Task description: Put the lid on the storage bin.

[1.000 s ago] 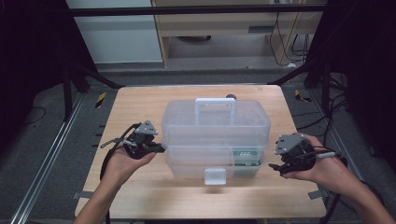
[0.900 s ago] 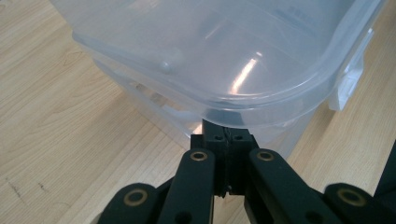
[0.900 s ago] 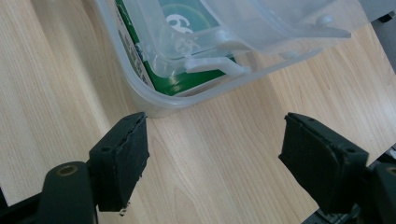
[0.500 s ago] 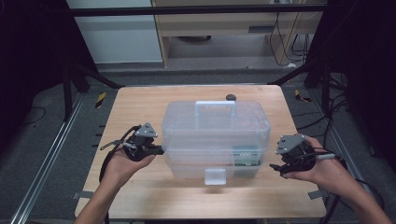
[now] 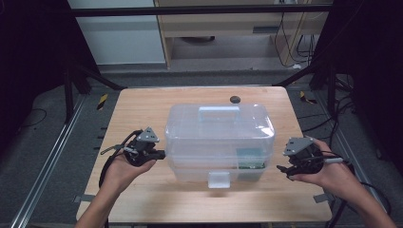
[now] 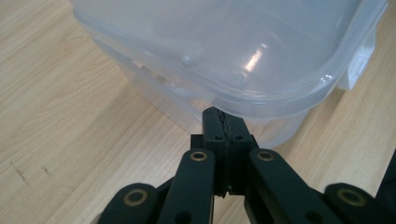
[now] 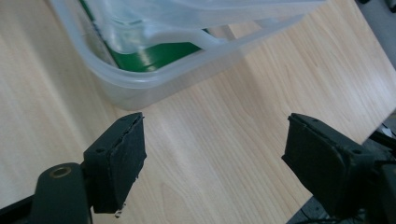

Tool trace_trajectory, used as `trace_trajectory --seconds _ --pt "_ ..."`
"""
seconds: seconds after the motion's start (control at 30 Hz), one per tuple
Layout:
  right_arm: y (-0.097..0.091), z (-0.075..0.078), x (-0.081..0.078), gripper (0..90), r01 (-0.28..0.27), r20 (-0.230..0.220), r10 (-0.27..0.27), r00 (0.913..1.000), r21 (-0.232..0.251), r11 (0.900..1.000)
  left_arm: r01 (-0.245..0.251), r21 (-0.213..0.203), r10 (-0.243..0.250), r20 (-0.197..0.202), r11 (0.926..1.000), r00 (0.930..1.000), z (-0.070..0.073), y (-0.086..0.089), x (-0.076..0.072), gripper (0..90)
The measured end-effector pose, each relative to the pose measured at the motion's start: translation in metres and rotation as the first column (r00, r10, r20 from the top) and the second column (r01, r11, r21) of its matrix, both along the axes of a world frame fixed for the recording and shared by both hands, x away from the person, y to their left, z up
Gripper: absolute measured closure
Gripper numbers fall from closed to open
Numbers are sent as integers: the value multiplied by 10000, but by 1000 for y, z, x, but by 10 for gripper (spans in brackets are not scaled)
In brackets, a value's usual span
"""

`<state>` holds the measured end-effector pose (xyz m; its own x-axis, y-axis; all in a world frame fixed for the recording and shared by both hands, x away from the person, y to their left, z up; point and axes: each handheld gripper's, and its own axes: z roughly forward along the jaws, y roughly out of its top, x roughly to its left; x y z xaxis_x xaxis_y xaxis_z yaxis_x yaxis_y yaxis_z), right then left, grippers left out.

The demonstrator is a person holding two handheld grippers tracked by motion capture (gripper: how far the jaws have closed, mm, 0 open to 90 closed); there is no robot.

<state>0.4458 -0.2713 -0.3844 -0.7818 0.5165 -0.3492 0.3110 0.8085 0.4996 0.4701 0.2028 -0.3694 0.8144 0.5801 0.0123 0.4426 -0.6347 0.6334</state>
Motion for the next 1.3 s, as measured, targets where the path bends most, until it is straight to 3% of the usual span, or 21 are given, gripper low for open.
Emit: trace_trajectory --seconds 0.17,0.23,0.37,0.47,0.5,0.6,0.77,0.8,0.83,0.9,1.03,1.1,1.13,1.17,1.2,1.27,1.3 --pt "-5 -1 6 203 605 209 -606 9979 89 9981 -13 355 12 41 9994 10000 -2 6 2 900" --pt "-7 -2 8 202 840 251 -842 9961 75 9964 -240 871 222 212 9959 9995 -1 10 7 900" --pt "-12 -2 11 202 1260 403 -1261 9912 39 9920 -679 1149 644 335 9911 9974 0 24 19 900" --pt "-15 -5 15 203 1494 442 -1493 9878 -3 9888 -1035 1291 992 389 9862 9943 -2 29 28 900" --pt "-16 -8 18 206 1586 402 -1583 9866 -39 9873 -937 1626 889 364 9822 9954 -2 31 31 900" --pt "-18 -14 28 210 1869 229 -1867 9821 -61 9824 -1092 2017 1047 331 9733 9940 -7 33 43 900" --pt "-22 -27 54 217 2660 -101 -2659 9640 201 9638 -1301 2400 1306 137 9620 9913 -18 35 66 900" --pt "-23 -29 58 217 2790 -156 -2787 9603 253 9600 -1512 2597 1504 228 9538 9884 -23 36 73 900" --pt "-24 -33 67 217 3035 -268 -3026 9528 421 9519 -1626 2639 1630 207 9507 9864 -27 36 76 900" --pt "-24 -37 74 218 3207 -374 -3190 9470 575 9454 -1764 2637 1785 163 9483 9838 -32 38 83 900" --pt "-27 -46 93 218 3658 -554 -3624 9304 727 9279 -2277 2509 2288 252 9408 9731 -44 44 100 896" --pt "-28 -50 103 218 3949 -641 -3904 9184 892 9144 -2583 2358 2572 360 9369 9657 -49 48 106 856" --pt "-29 -53 107 218 4099 -699 -4044 9119 1066 9059 -2870 2125 2840 453 9340 9577 -54 50 110 826" --pt "-31 -56 114 218 4353 -786 -4284 9002 1279 8912 -3005 1971 2959 531 9332 9538 -57 51 112 775" --pt "-32 -59 117 218 4462 -804 -4390 8949 1369 8844 -3143 1871 3085 600 9307 9493 -59 52 113 731" --pt "-34 -64 123 217 4756 -860 -4678 8797 1664 8638 -3698 1592 3622 754 9154 9290 -67 53 116 565" --pt "-35 -66 126 214 4897 -910 -4813 8718 1807 8529 -3859 1431 3781 795 9114 9223 -71 53 118 491"
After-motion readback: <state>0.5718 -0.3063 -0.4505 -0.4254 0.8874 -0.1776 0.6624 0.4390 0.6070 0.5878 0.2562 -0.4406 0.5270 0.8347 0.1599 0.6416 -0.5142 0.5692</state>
